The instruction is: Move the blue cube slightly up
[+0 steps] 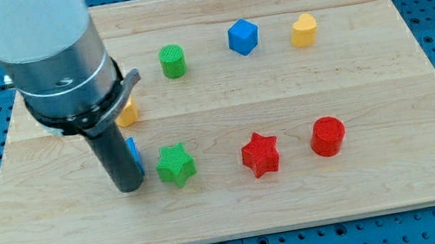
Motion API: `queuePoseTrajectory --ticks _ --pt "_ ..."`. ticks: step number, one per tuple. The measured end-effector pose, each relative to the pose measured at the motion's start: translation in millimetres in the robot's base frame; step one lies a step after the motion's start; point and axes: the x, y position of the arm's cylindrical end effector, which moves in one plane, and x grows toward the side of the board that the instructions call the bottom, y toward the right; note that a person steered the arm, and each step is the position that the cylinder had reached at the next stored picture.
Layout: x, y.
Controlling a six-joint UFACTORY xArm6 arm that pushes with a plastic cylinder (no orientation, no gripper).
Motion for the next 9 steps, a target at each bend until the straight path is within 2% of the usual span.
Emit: queuePoseTrajectory --ticks 2,3,4,5,6,9 --pt "9.1 32.2" --pt "49.4 20.2" --pt "78.5 88.5" --pt "78.5 184.2" --pt "78.4 220.6" --pt "80.5 235.6"
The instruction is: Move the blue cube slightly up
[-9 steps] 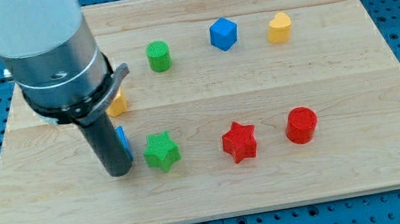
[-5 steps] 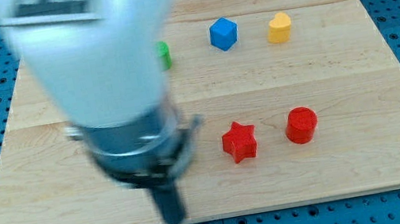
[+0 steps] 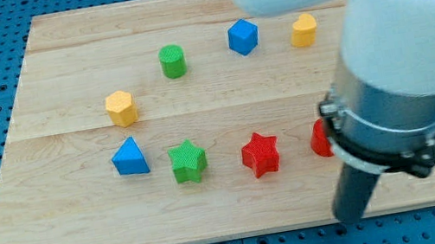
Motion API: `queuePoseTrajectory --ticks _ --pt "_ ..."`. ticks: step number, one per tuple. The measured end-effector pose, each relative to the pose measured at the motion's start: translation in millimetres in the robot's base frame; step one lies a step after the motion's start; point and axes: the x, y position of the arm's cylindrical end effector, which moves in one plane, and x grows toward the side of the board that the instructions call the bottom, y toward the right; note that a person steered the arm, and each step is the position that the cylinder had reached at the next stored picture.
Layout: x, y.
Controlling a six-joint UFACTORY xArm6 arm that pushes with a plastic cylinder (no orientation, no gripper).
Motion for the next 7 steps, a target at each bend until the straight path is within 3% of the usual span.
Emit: queuePoseTrajectory --ticks 2,5,7 --pt "0.1 29.4" --pt "-36.9 185.6" --pt "-62.0 205.2"
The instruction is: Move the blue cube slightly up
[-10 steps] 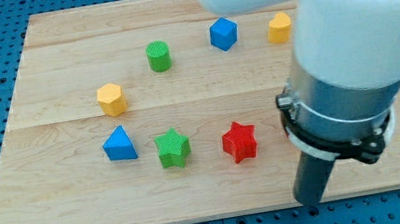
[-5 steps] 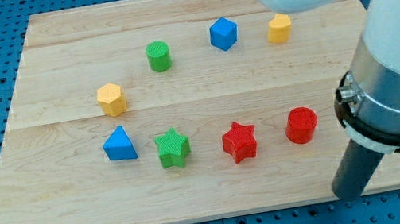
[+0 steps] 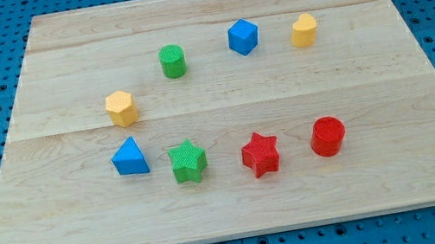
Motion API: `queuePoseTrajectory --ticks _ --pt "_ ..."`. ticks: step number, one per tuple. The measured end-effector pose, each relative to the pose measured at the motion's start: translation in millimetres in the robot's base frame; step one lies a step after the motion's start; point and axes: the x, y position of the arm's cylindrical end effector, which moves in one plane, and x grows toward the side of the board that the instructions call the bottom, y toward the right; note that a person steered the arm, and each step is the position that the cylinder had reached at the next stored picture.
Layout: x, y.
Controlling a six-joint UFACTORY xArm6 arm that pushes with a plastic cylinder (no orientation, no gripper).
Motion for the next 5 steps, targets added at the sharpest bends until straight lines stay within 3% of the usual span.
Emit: queuePoseTrajectory --ticks 1,4,5 --pt "-50.4 -30.7" --pt "-160.9 -214.0" --pt "-177.3 -214.5"
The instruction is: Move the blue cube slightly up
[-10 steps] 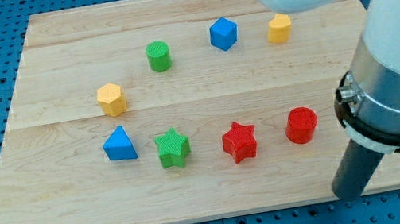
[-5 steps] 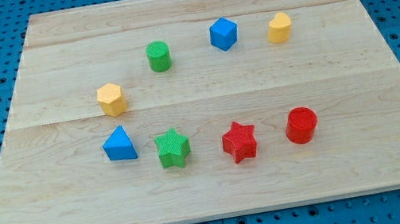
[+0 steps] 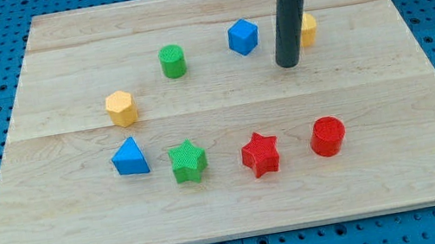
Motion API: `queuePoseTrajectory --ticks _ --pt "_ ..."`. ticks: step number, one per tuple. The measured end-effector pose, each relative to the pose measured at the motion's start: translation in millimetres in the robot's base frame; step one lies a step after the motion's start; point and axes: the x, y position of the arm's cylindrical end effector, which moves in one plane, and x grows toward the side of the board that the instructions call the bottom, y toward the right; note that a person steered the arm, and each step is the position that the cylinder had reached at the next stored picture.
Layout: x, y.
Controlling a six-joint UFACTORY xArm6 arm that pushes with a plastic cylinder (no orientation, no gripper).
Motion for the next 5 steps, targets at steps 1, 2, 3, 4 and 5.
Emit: queuePoseTrajectory --ticks 1,2,3,4,5 --pt "-25.0 -13.1" --pt "-49.6 -5.9" --pt "-48.6 -34.1" --pt "-25.4 -35.2" --pt "-34.0 -52.0"
